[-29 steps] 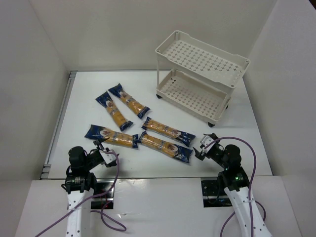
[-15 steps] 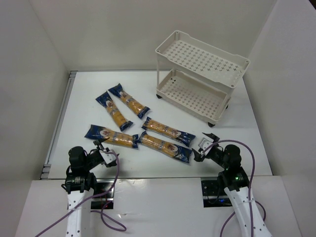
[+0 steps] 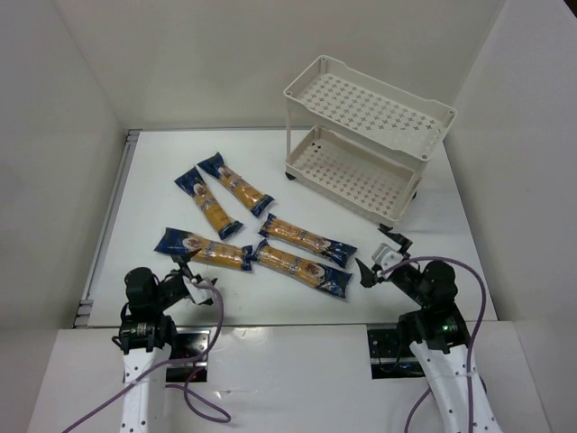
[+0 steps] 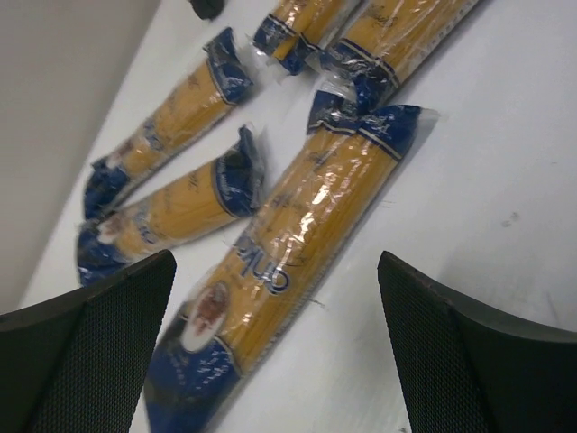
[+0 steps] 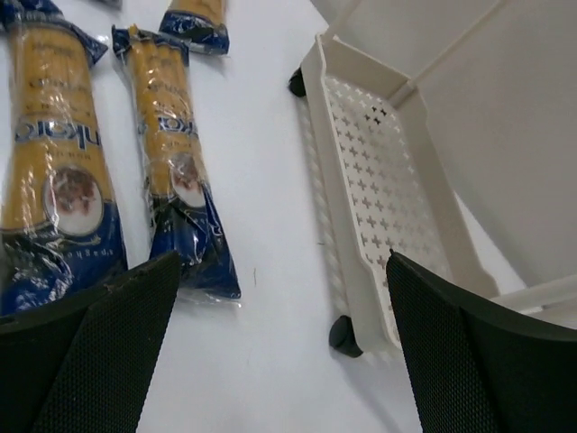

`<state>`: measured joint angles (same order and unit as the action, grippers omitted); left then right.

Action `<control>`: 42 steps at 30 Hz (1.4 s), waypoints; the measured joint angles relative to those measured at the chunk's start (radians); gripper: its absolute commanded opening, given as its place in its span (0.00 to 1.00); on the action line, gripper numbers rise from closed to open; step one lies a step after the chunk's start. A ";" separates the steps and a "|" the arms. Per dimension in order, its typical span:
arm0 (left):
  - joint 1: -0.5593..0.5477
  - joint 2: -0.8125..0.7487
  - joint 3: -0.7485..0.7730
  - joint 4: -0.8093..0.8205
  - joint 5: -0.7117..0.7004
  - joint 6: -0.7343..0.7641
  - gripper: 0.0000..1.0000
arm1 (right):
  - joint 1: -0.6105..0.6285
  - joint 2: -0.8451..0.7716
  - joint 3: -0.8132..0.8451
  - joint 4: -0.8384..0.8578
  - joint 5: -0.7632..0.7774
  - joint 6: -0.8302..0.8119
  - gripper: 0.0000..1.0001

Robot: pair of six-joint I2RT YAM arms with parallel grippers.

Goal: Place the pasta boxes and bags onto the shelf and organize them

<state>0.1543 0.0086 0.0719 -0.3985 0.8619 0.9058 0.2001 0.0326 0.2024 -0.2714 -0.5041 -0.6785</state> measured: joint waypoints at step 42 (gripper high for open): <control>0.002 1.193 0.966 -0.364 -0.807 -0.642 1.00 | 0.469 1.749 1.060 -0.275 0.423 0.370 0.99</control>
<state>0.1558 1.2015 1.0378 -0.7628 0.0547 0.2642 0.6693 1.7821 1.2625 -0.5465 -0.0814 -0.3084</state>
